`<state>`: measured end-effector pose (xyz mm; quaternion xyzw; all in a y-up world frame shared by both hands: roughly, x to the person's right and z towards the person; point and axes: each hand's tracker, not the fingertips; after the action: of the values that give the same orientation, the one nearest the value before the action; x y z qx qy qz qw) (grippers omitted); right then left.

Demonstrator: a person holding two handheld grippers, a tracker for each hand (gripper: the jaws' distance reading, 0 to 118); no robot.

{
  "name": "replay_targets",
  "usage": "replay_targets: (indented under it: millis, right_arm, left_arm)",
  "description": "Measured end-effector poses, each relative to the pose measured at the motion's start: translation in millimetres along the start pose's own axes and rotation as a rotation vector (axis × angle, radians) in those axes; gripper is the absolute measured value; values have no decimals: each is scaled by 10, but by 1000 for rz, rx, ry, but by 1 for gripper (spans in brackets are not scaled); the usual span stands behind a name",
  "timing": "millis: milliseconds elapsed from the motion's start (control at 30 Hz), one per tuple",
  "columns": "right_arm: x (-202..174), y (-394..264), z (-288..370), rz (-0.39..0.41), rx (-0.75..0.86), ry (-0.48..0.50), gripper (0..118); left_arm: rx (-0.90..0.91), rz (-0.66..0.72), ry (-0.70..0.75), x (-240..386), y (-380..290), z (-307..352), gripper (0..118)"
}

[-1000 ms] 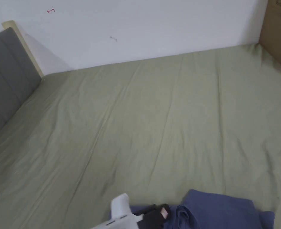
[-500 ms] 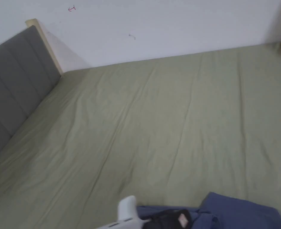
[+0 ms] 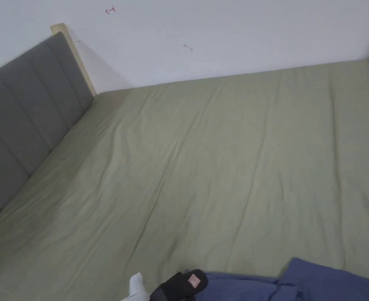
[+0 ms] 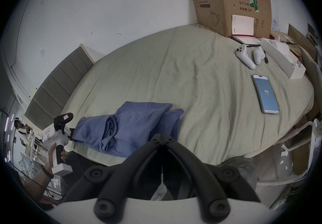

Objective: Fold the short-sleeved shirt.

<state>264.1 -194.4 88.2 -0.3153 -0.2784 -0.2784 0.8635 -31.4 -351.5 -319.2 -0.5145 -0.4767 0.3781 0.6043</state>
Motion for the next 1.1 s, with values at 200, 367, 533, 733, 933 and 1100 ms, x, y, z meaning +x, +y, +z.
replay_targets:
  millis: [200,367,533,733,933,1100]
  right_arm:
    - [-61,32,7,15,0,-3,0]
    - [-51,16,0,14,6,18,0]
    - [-53,-18,-20,8,4,29,0]
    - [-78,-23,65,11,16,35,0]
    - [112,-79,105,-9,20,5,0]
    - [412,-171,17,-62,13,6,0]
  left_arm:
    - [36,56,127,58,-6,15,14]
    - [142,-318,367,948,103,580,14]
    - [130,-799,581,1857,-249,288,14]
    - [-154,-1116,608,1955,-1100,-981,14]
    - [-371,-1309,616,1777,-1695,-1696,69]
    - [-321,-1138,415,2044,-1436,-1262,71]
